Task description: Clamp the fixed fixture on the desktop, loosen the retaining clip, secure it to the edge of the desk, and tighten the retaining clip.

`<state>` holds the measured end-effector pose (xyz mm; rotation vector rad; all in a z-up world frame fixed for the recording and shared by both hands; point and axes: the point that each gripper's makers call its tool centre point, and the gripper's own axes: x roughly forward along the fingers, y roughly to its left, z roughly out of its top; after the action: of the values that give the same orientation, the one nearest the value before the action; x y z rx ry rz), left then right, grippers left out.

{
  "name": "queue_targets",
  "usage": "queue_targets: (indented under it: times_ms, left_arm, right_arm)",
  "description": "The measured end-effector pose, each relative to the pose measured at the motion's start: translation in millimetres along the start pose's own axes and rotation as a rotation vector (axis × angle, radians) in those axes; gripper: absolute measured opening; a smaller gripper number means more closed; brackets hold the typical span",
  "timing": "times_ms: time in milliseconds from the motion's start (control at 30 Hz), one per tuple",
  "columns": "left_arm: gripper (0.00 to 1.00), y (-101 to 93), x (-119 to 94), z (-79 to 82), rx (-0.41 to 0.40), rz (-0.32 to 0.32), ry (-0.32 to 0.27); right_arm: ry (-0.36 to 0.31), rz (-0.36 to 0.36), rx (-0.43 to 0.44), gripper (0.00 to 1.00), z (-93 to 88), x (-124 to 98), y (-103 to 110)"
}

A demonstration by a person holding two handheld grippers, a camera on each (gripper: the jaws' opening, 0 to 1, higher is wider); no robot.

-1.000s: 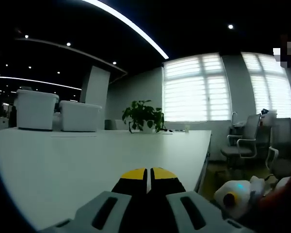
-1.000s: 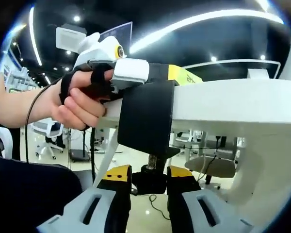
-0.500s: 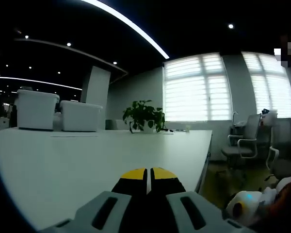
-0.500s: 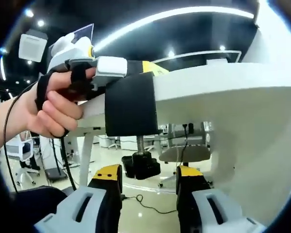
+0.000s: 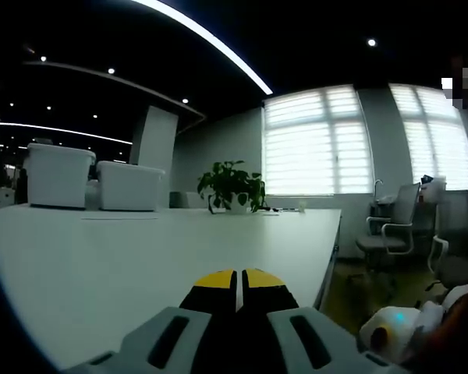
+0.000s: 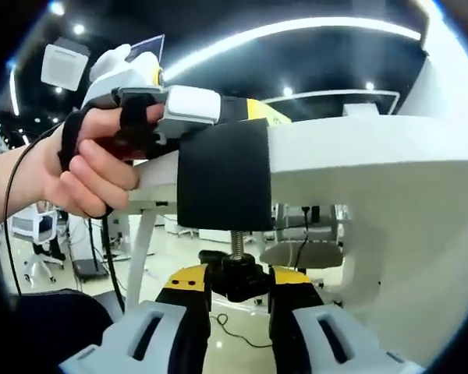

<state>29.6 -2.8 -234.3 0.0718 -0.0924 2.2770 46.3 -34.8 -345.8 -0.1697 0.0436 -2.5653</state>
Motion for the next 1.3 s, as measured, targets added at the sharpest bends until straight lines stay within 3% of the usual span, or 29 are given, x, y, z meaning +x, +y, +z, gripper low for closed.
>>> queue_targets:
  times_ms: [167, 333, 633, 700, 733, 800, 867, 1033, 1100, 1167, 1233, 1300]
  left_arm:
    - [0.04, -0.3, 0.0, 0.1, 0.005, 0.0, -0.001]
    - [0.04, -0.3, 0.3, 0.0, 0.003, -0.001, 0.0]
    - [0.04, 0.0, 0.7, -0.2, 0.002, -0.002, 0.001]
    - [0.04, 0.0, 0.8, -0.2, -0.001, -0.002, 0.001]
    - [0.04, 0.1, 0.8, -0.2, -0.002, -0.001, 0.001]
    - [0.04, 0.1, 0.9, -0.2, -0.003, -0.002, 0.001]
    - [0.04, 0.2, 0.9, -0.2, -0.003, -0.003, 0.002]
    - [0.04, -0.2, 0.7, -0.3, -0.002, -0.004, 0.002]
    - [0.04, -0.3, 0.6, -0.4, 0.0, -0.005, 0.001]
    - [0.04, -0.4, 0.6, -0.5, 0.002, -0.005, 0.001]
    - [0.04, -0.4, 0.7, -0.5, 0.003, -0.007, 0.001]
    - [0.04, -0.3, 0.7, -0.4, 0.002, -0.006, 0.001]
  right_arm:
    - [0.043, 0.174, -0.067, 0.25, -2.6, 1.4, 4.4]
    - [0.045, 0.291, -0.114, 0.25, -1.9, 0.4, 10.7]
    - [0.028, 0.31, -0.078, 0.26, -1.6, -0.3, 7.3]
    - [0.026, 0.289, -0.073, 0.26, -2.6, -0.6, 6.5]
    - [0.027, 0.252, -0.032, 0.28, -2.1, -3.2, 4.2]
    - [0.016, 0.252, 0.003, 0.42, -5.9, -7.6, 9.4]
    - [0.063, 0.212, -0.026, 0.48, -19.7, -11.3, 13.9]
    - [0.041, 0.078, -0.002, 0.45, -16.0, -10.7, 14.0]
    - [0.043, -0.032, -0.021, 0.45, -12.3, -9.1, 2.8]
    - [0.028, -0.065, -0.001, 0.44, -7.8, -5.8, 0.3]
    - [0.024, -0.134, -0.068, 0.41, -5.5, -4.2, -8.9]
    - [-0.013, -0.163, -0.055, 0.35, 2.4, -4.6, -12.7]
